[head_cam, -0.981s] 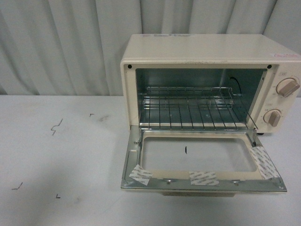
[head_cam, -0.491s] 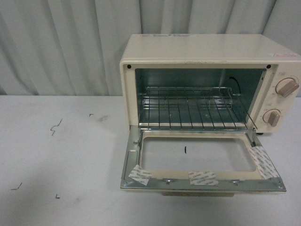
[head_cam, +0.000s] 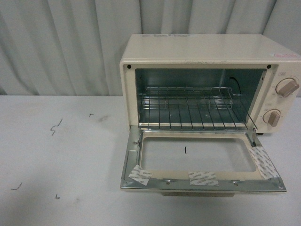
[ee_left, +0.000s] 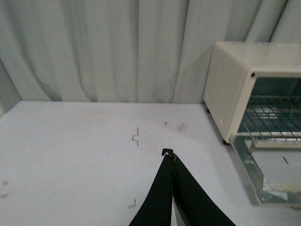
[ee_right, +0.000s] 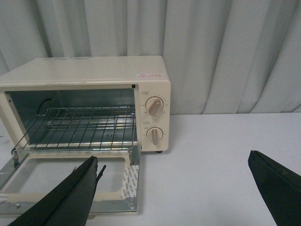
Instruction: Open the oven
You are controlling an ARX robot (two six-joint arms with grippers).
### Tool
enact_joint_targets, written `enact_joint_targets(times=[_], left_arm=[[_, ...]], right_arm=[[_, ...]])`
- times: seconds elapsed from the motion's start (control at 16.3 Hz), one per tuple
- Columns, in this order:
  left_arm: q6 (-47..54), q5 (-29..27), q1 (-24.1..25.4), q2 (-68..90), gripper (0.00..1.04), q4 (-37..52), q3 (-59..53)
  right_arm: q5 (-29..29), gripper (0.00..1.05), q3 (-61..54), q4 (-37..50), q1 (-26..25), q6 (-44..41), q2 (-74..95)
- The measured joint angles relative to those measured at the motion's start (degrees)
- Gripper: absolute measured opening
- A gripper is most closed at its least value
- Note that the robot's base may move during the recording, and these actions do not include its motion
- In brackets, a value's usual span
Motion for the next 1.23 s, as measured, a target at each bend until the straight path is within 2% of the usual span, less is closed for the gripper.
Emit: enact_joint_targets(times=[0.06, 0.43, 0.49, 0.67, 0.8, 0.92, 1.04, 1.23], left_arm=[[0.0, 0.1, 0.0, -5.0, 0.02, -2.6, 0.0], [0.0, 0.1, 0.0, -5.0, 0.02, -2.8, 0.0], [0.0, 0.1, 0.0, -5.0, 0.15, -2.8, 0.0], [0.0, 0.1, 0.0, -5.0, 0.26, -2.8, 0.0], [0.0, 0.1, 0.0, -5.0, 0.47, -2.8, 0.0], [0.0, 0.1, 0.0, -5.0, 0.76, -2.8, 0.0], [0.0, 0.1, 0.0, -5.0, 0.98, -2.8, 0.0], [0.0, 0.1, 0.0, -5.0, 0.98, -2.8, 0.0]], right_arm=[[0.0, 0.98, 0.0, 0.0, 0.0, 0.0, 0.0], [0.0, 0.98, 0.0, 0.0, 0.0, 0.0, 0.0], [0.0, 0.98, 0.0, 0.0, 0.0, 0.0, 0.0], [0.0, 0.98, 0.0, 0.0, 0.0, 0.0, 0.0], [0.0, 0.98, 0.0, 0.0, 0.0, 0.0, 0.0], [0.0, 0.98, 0.0, 0.0, 0.0, 0.0, 0.0], [0.0, 0.98, 0.0, 0.0, 0.0, 0.0, 0.0], [0.0, 0.98, 0.0, 0.0, 0.0, 0.0, 0.0]])
